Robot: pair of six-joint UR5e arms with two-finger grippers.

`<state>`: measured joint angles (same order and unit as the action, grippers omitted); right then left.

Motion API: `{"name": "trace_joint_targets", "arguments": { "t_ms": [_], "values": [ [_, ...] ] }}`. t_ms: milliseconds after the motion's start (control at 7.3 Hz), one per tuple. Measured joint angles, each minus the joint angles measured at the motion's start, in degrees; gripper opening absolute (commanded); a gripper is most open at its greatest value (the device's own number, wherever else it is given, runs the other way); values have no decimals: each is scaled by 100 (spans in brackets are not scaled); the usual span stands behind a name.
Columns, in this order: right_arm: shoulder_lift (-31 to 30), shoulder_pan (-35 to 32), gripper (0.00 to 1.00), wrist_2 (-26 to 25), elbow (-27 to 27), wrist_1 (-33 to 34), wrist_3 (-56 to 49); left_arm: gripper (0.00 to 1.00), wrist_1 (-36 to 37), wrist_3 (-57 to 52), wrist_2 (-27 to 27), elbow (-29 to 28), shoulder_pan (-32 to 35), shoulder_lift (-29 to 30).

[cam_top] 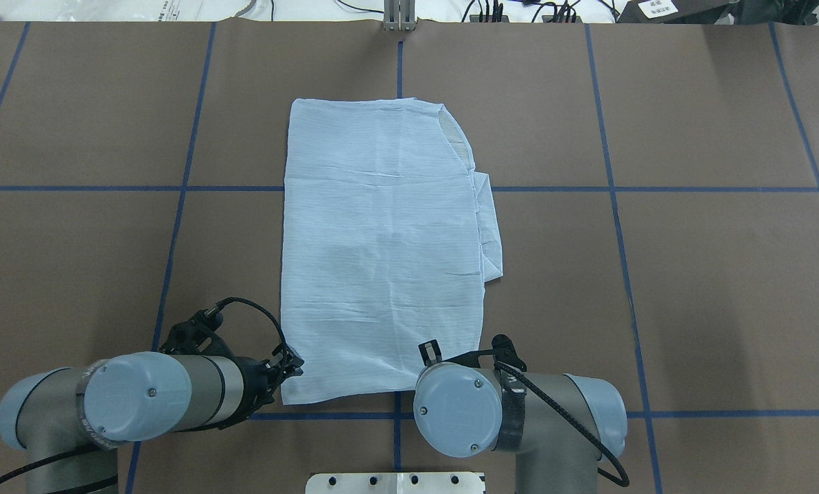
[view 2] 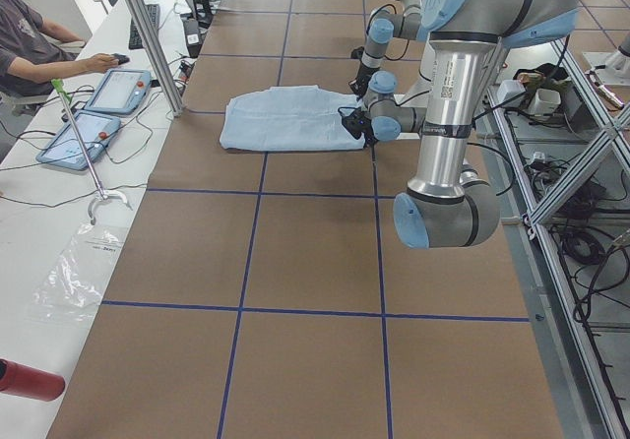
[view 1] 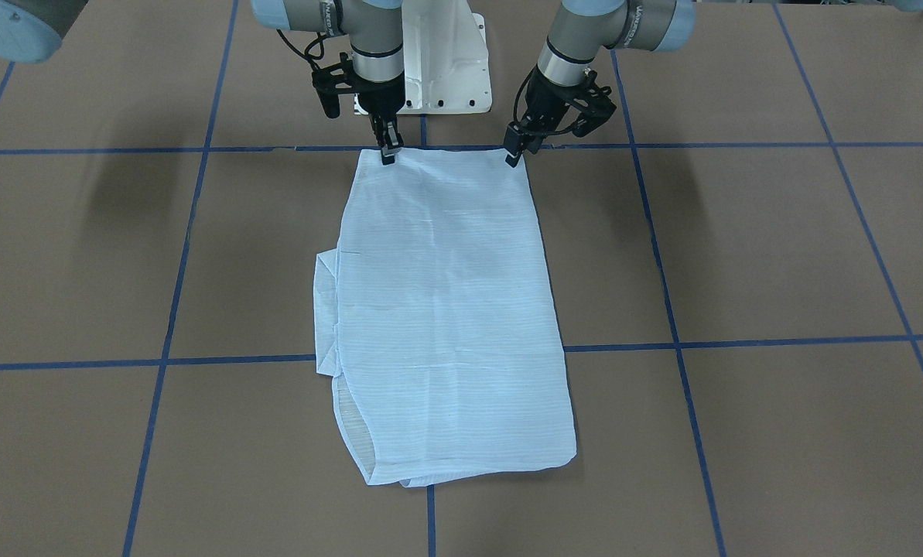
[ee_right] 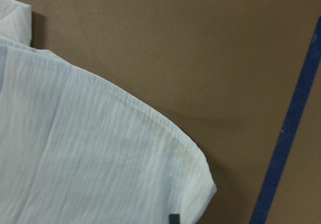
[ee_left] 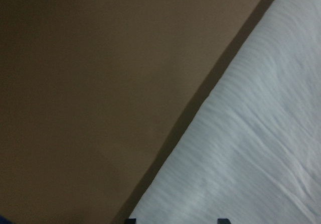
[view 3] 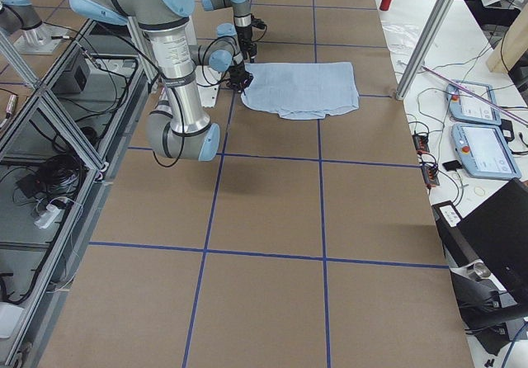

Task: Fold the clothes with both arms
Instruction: 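Move the left gripper to the near edge beside the right gripper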

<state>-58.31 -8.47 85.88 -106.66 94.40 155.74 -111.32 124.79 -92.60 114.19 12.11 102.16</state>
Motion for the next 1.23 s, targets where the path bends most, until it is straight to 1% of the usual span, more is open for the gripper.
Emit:
{"name": "trace_joint_targets", "arguments": {
  "t_ms": [959, 1234],
  "values": [
    [2, 3, 0, 9, 0, 0, 0, 63, 40, 90, 5, -51, -196, 47],
    [1, 7, 0, 15, 1, 0, -3, 59, 40, 90, 0, -96, -246, 60]
  ]
}}
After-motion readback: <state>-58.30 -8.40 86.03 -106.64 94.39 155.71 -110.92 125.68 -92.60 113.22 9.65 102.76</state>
